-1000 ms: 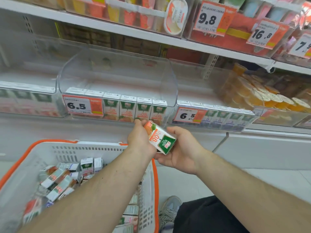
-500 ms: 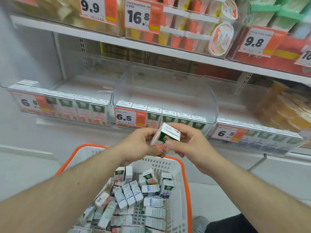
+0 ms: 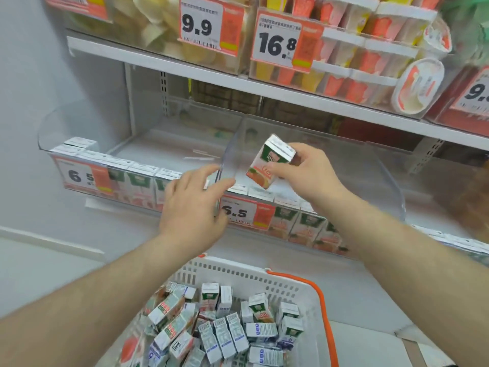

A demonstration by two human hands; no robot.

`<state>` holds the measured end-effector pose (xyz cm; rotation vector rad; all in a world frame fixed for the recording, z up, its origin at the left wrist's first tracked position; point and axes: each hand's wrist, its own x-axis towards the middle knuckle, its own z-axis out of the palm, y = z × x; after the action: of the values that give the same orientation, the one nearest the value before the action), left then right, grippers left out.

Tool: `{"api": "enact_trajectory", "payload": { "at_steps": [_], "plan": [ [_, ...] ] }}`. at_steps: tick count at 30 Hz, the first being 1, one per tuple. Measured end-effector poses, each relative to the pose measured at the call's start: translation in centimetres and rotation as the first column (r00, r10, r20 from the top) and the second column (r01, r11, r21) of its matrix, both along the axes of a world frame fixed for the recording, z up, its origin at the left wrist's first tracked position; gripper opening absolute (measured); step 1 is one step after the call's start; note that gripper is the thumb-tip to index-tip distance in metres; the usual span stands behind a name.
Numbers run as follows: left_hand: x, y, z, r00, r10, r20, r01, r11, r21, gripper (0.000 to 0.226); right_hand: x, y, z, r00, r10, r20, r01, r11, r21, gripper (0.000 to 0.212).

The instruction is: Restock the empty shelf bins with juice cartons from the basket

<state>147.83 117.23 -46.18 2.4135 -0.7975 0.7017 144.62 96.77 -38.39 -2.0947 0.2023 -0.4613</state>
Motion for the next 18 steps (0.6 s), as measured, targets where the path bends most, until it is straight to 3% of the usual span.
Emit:
{"api": "enact_trajectory", "payload": {
  "at_steps": [2, 4, 9, 11, 13, 15, 18],
  "plan": [
    [0.2, 0.3, -1.1, 0.998, 0.030, -0.061, -0.017, 0.980, 0.198, 0.074, 3.6, -0.6, -0.5, 0.988, -0.026, -0.154, 0.018, 0.998, -0.052, 0.016],
    [0.3, 0.2, -1.9, 0.992, 0.048, -0.116, -0.013, 0.958, 0.286, 0.084, 6.3, -1.0, -1.9, 0.942, 0.003, -0.335, -0.044, 0.993, -0.113, 0.014],
    [0.2, -0.1, -2.2, 0.982, 0.014, -0.190, 0.036, 0.966, 0.256, 0.084, 9.1, -0.6, -3.9, 0.811, 0.120, -0.573, -0.240, 0.961, -0.139, 0.020],
    [0.0, -0.2, -2.0, 0.966, 0.000, -0.259, 0.065, 0.968, 0.243, 0.086, 9.4, -0.7, -3.6, 0.707, 0.211, -0.675, -0.295, 0.955, -0.011, 0.019],
    [0.0, -0.3, -1.8, 0.952, 0.010, -0.306, 0.077, 0.959, 0.273, 0.087, 9.5, -1.0, -3.2, 0.593, 0.374, -0.713, -0.302, 0.924, 0.234, 0.020],
    [-0.1, -0.2, -1.6, 0.943, -0.002, -0.332, 0.092, 0.962, 0.257, 0.087, 9.5, -1.1, -3.0, 0.575, 0.458, -0.678, -0.230, 0.886, 0.403, 0.023],
    [-0.1, 0.0, -1.7, 0.933, -0.023, -0.359, 0.106, 0.971, 0.214, 0.087, 9.7, -1.2, -3.3, 0.613, 0.435, -0.659, -0.178, 0.889, 0.422, 0.025]
  ]
}}
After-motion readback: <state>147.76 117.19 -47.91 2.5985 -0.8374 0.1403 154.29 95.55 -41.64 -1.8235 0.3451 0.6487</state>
